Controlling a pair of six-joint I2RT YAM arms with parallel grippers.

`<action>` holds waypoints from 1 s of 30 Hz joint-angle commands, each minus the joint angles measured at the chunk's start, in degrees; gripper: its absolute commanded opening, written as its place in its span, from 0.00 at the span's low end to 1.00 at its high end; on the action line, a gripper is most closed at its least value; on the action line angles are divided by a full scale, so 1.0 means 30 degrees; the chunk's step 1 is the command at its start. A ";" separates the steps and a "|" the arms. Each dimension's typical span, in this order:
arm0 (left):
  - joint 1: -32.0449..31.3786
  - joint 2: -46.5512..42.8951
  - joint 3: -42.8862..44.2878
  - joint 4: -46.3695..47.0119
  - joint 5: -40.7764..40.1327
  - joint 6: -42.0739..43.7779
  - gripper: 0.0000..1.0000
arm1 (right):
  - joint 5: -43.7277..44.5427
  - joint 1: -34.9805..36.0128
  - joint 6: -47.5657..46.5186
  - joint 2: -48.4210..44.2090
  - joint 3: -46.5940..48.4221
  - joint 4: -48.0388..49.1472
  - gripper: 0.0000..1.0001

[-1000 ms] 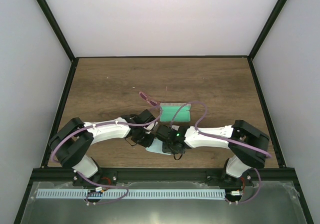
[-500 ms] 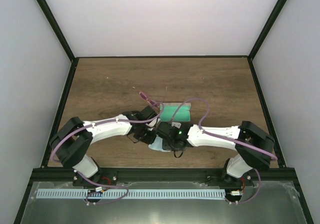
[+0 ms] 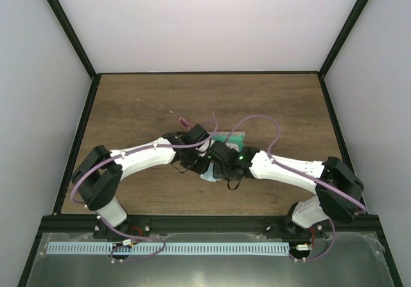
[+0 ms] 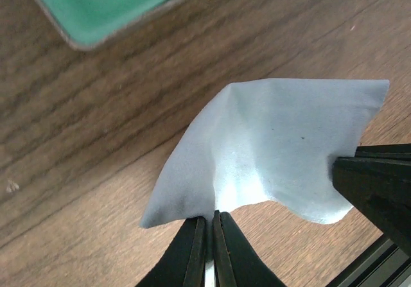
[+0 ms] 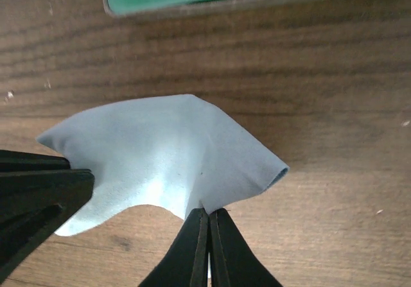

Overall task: Organize the sunglasses
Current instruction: Pick up the glasses cleaning cloth from the center of the board, then place the glasses cleaning cloth in the sunglasses case.

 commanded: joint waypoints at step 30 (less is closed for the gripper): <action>0.2070 0.4231 0.5832 -0.0464 -0.0218 0.0693 0.04 | -0.1197 -0.6919 -0.8436 0.1555 0.3732 0.0609 0.01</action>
